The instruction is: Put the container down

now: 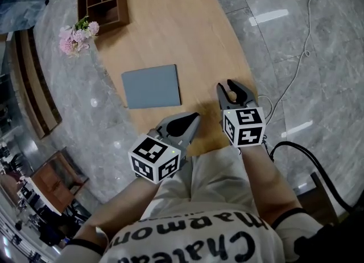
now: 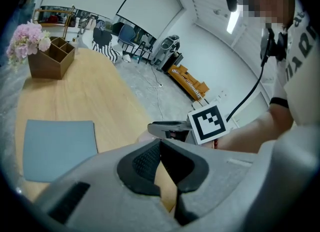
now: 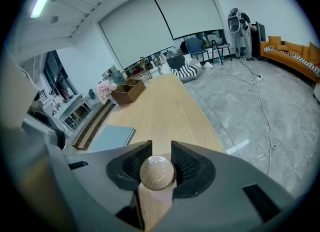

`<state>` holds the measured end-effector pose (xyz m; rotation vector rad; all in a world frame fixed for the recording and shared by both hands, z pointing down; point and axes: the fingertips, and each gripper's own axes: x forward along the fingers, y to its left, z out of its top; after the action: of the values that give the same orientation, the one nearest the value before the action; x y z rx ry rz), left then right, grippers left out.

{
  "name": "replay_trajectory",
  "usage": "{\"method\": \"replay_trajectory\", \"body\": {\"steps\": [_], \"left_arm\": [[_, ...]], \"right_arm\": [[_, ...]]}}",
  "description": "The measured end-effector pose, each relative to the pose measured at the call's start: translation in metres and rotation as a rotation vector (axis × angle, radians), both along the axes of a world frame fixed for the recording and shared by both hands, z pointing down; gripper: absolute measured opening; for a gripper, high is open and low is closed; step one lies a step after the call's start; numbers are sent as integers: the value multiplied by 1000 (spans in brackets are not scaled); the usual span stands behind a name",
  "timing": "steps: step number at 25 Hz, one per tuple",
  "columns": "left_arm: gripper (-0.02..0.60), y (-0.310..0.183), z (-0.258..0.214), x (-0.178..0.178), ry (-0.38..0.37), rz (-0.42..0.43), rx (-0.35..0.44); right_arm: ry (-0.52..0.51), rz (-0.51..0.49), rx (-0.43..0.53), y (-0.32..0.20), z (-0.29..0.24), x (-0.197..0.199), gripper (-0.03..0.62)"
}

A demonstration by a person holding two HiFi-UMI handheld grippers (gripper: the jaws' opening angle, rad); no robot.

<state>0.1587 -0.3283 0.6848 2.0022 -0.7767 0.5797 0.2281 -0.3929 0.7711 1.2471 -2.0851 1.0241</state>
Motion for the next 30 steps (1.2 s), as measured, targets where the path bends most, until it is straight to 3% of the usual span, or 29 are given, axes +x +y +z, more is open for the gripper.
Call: {"method": "replay_trajectory", "body": {"steps": [11,17,23,30], "left_arm": [[14,16,-22,-34,-30,-44,35],[14,23,-33,-41,-11,-54,60],[14,29,-57,-61,22,-56,134],[14,71,-107,-112,49,-61,227]], "right_arm": [[85,-34,20,6,4,-10,107],[126,-37,9,7,6,-12,109],[211,26,1,9,-8,-4,129],[263,182,50,51,-91,7,138]]}}
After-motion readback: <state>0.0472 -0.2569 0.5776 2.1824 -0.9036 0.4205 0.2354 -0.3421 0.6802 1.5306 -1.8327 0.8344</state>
